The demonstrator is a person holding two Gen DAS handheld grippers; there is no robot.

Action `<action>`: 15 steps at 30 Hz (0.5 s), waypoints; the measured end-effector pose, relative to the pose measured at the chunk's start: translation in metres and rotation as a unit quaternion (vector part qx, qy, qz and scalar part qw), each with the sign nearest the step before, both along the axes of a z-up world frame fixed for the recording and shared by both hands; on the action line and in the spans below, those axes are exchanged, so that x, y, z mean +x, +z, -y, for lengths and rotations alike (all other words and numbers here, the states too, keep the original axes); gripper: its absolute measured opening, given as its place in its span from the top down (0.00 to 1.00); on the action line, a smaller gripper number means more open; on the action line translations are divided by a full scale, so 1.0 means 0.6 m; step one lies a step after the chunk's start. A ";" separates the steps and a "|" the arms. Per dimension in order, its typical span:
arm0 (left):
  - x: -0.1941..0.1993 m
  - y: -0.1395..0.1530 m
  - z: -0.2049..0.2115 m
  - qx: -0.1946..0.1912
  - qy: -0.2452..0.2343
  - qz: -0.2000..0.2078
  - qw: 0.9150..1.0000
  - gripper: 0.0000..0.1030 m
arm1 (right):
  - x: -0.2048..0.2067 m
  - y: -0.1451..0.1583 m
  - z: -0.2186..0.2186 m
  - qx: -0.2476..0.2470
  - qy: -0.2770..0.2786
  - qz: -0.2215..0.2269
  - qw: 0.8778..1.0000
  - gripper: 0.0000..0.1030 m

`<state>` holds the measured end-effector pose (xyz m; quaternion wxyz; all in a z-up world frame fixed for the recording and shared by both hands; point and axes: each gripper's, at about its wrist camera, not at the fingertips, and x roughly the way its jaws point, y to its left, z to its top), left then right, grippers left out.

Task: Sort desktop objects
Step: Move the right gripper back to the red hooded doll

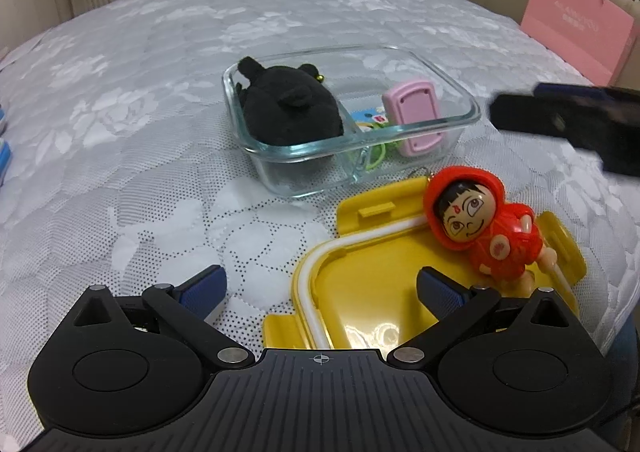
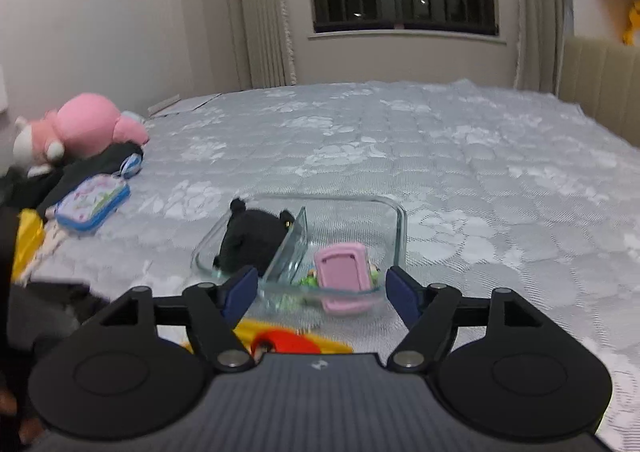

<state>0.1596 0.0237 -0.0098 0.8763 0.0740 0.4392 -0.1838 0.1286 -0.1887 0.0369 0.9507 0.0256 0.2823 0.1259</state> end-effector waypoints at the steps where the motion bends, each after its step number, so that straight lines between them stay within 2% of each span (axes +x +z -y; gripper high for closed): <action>1: -0.001 0.000 0.001 0.001 0.000 0.000 1.000 0.00 | -0.010 -0.001 0.000 -0.008 0.002 0.003 1.000 0.29; 7: 0.001 -0.002 -0.002 0.003 0.006 -0.002 1.000 0.00 | -0.053 -0.026 -0.009 -0.037 0.016 0.001 0.999 0.26; 15: -0.004 -0.004 0.007 0.011 -0.005 -0.002 1.000 0.00 | -0.052 -0.056 -0.030 -0.030 0.045 -0.030 0.998 0.26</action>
